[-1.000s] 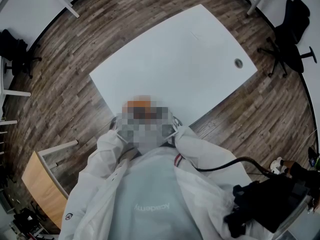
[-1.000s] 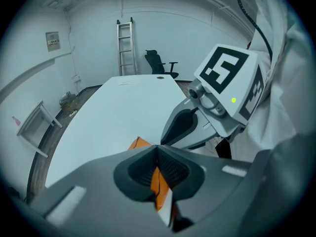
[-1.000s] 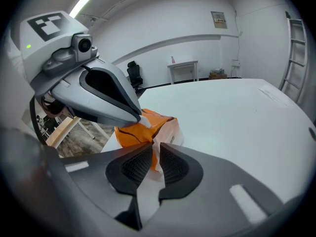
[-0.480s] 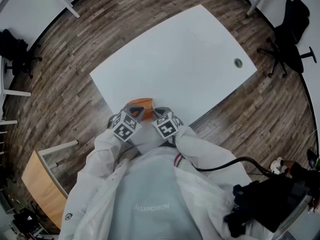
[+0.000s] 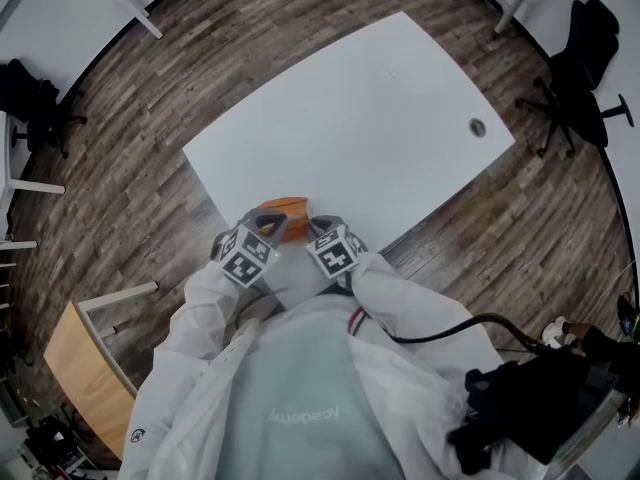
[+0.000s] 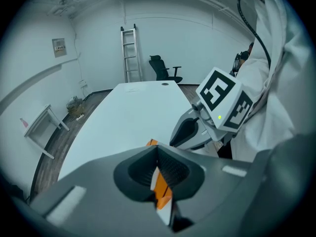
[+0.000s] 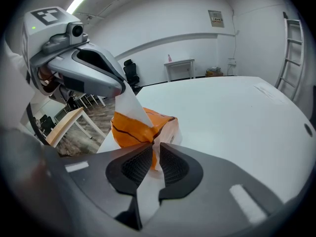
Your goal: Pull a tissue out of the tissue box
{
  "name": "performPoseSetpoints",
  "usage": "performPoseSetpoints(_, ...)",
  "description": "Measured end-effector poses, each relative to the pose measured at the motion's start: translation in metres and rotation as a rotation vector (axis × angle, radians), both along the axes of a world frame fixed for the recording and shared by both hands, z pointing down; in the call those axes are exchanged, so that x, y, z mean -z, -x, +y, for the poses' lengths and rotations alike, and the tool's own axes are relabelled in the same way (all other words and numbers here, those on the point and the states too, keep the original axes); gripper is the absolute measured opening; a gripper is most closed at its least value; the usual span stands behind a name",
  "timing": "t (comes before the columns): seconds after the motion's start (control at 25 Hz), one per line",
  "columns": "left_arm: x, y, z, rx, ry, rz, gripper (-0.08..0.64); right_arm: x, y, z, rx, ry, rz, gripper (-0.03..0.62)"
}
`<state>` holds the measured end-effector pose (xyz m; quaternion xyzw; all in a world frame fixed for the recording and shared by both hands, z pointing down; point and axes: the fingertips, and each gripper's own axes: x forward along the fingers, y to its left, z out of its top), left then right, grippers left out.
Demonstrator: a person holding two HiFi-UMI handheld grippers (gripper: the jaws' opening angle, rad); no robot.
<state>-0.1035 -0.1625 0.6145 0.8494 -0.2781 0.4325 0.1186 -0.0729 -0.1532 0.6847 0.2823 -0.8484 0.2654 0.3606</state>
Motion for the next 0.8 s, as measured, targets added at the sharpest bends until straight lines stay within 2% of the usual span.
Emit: performPoseSetpoints(0.8,0.044,0.004,-0.007,0.004,-0.107,0.005,0.000,-0.005,-0.002,-0.003,-0.006,-0.006,0.013,0.048)
